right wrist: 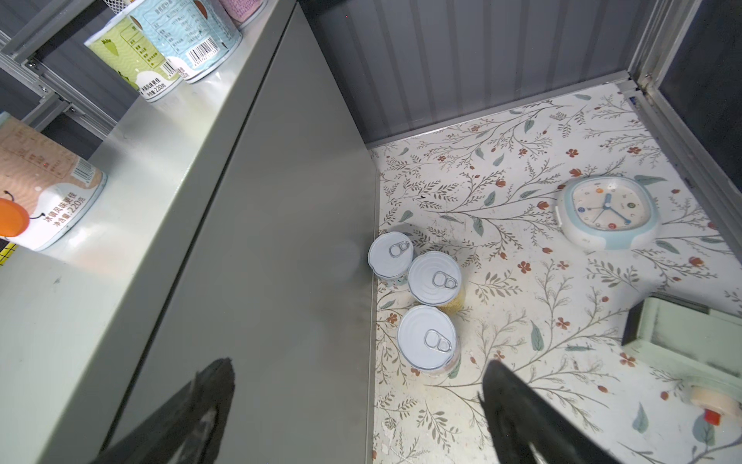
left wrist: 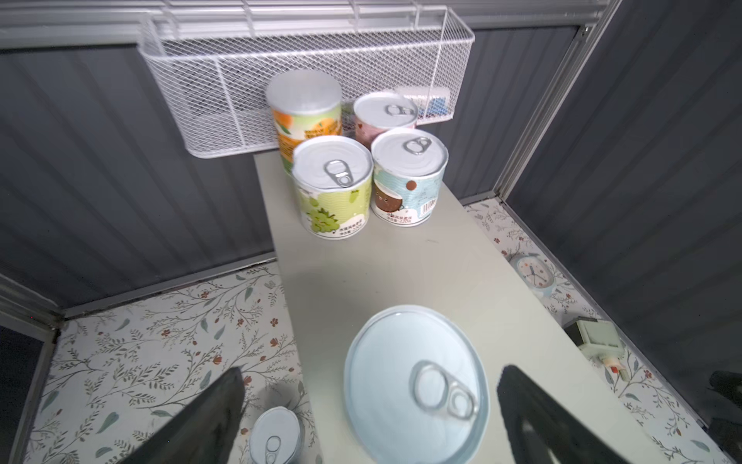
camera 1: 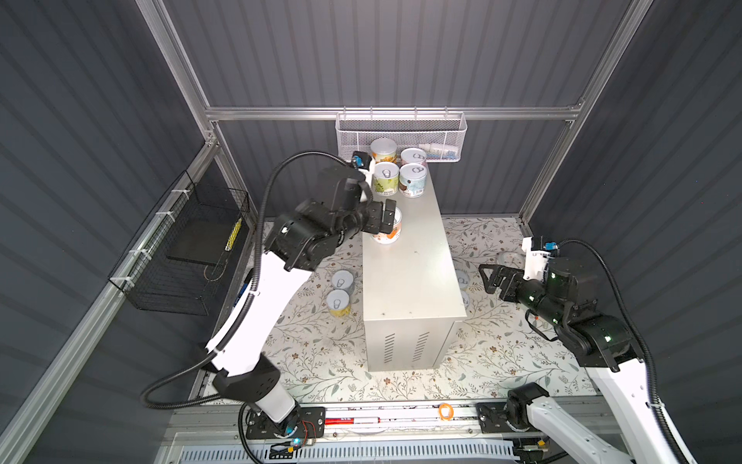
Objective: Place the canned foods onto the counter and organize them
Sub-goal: 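Set the orange-labelled can beside the green and light-blue cans with the left gripper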
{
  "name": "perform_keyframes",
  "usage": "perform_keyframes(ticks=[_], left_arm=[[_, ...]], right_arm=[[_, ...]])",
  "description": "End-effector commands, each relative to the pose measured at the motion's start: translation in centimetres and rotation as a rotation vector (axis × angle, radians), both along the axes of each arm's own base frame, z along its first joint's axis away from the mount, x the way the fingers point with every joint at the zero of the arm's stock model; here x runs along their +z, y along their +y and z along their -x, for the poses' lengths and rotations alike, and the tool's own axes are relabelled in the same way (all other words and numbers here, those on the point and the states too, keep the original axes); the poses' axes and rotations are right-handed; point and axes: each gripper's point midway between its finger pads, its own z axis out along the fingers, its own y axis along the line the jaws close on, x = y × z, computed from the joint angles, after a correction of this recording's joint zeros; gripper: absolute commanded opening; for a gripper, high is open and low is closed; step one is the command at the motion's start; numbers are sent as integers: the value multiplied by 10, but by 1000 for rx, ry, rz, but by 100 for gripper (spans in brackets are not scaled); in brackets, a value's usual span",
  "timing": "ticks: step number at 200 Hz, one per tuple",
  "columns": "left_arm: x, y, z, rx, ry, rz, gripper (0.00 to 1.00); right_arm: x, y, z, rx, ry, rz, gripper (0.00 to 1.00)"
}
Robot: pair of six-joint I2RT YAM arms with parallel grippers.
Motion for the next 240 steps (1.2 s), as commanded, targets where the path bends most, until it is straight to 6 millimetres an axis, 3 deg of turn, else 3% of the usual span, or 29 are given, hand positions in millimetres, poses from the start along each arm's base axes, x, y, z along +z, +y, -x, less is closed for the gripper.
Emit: perform_keyframes(ticks=[1, 43, 58, 75, 136, 240], left_arm=[[16, 20, 10, 47, -49, 53, 95], [-15, 28, 34, 21, 50, 58, 77], [-29, 27, 38, 8, 79, 61, 67], [-43, 21, 43, -30, 95, 74, 63], [-79, -1, 40, -87, 161, 98, 68], [-86, -25, 13, -80, 146, 103, 71]], right_arm=[[9, -3, 3, -12, -8, -6, 97], [4, -3, 0, -17, 13, 5, 97], [2, -3, -2, -21, 16, 6, 97], [-1, -3, -3, -25, 22, 5, 97], [-9, -3, -6, -28, 41, 15, 97], [-25, -3, -9, -25, 60, 35, 97]])
